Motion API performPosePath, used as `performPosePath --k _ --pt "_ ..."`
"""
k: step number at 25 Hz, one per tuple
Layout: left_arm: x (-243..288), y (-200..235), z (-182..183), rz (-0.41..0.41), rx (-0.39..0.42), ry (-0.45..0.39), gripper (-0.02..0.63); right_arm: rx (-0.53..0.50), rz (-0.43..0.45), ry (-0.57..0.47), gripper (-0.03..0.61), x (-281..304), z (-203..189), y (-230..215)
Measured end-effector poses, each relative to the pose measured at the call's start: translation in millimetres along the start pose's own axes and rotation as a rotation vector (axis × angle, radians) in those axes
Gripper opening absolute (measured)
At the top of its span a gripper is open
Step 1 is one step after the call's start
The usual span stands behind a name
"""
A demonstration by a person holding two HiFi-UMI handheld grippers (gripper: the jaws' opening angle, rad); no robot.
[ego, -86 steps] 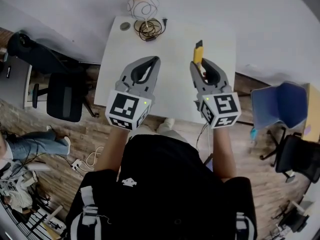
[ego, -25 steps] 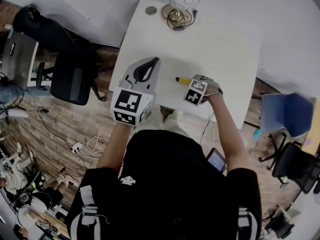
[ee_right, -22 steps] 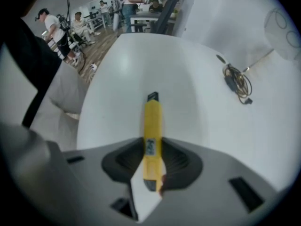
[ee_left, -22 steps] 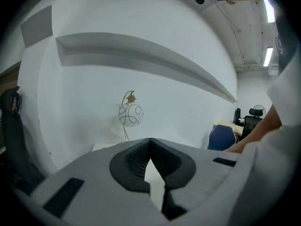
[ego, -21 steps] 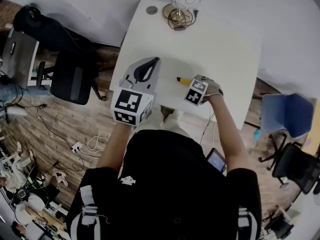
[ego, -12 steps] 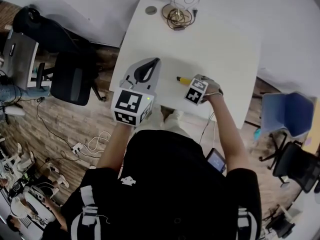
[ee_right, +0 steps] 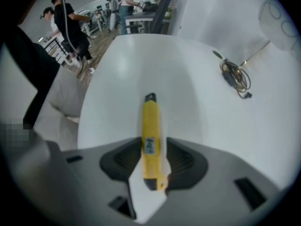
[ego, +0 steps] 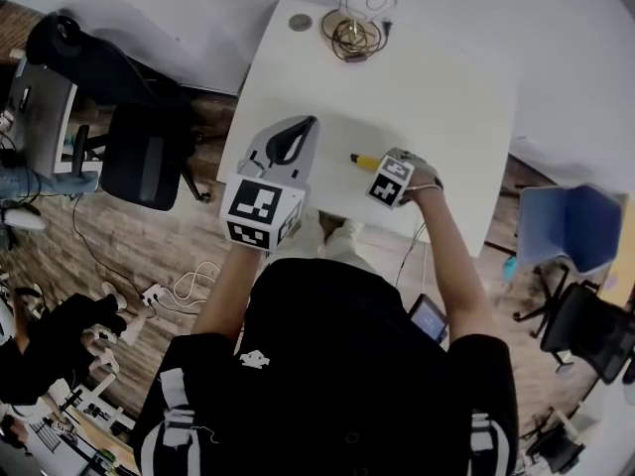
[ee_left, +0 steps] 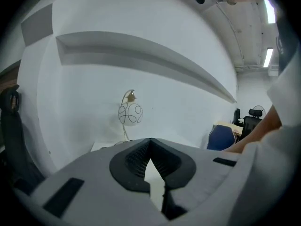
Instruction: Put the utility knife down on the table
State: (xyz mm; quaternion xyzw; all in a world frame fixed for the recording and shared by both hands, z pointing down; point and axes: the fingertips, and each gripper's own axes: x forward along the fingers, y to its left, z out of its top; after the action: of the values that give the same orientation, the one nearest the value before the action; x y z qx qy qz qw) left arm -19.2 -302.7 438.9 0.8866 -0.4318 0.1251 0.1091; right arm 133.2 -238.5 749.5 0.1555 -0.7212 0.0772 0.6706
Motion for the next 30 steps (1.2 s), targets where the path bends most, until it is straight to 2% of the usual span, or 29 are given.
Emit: performPosePath --k 4,10,19,25,30 --pt "0 1 1 0.000 -0.003 -0.003 0.015 0.020 0.009 -0.005 0.184 -3 0 0" --pt "2 0 5 -0.010 -0.007 -0.017 0.015 0.063 0.000 -0.034 0.184 -15 0 -3" --pt "7 -10 18 -0.031 0.007 -0.043 0.015 0.154 -0.038 -0.125 0.181 -50 1 -14" --pt "9 -17 23 -0.037 0.017 -0.050 0.015 0.215 -0.071 -0.198 0.124 -70 3 -21" --pt "5 -19 26 -0.032 0.026 -0.055 0.015 0.254 -0.107 -0.255 0.103 -85 5 -24"
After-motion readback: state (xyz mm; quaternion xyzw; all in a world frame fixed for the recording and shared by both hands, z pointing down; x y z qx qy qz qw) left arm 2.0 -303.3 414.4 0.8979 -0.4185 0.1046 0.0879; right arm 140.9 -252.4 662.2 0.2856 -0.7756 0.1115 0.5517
